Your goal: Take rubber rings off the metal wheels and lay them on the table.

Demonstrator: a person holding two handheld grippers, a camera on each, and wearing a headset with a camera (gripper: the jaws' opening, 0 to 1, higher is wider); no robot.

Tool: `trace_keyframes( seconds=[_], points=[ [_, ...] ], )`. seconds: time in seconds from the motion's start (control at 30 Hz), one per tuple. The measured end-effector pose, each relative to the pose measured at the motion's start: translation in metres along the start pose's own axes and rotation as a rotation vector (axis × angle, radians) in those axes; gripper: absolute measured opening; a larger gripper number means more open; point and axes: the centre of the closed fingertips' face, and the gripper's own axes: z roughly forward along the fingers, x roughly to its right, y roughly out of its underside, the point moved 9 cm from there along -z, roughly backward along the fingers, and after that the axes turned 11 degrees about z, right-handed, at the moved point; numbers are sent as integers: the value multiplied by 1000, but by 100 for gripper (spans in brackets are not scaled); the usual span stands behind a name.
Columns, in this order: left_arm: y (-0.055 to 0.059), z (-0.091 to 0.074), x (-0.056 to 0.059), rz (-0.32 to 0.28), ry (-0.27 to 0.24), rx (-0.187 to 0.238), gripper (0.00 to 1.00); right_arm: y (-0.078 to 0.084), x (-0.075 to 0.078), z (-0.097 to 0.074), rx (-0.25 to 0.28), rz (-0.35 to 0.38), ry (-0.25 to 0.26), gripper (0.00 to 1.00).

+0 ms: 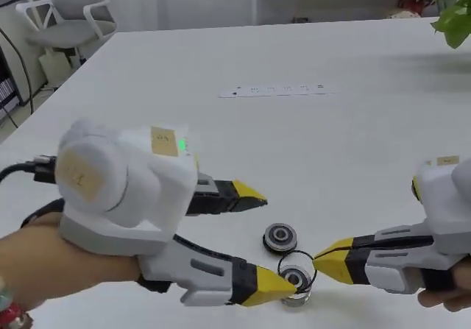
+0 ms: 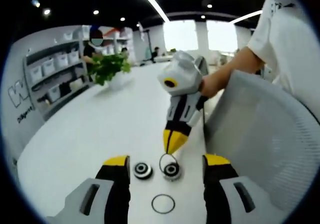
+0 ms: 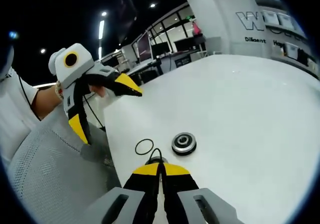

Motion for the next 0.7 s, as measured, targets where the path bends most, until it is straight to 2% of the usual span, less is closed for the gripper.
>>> trace_keyframes(
  seconds=[0.27, 0.47, 0.7],
  points=[
    [7, -42, -6, -33, -103, -8, 65, -8, -5, -11, 46, 22, 18, 0],
    [19, -71, 0, -89, -161, -22, 70, -17, -17, -17, 74, 21, 11, 0],
    [26, -92, 12, -151, -226, 3, 75, -29, -28, -18, 97, 25, -16, 0]
  ],
)
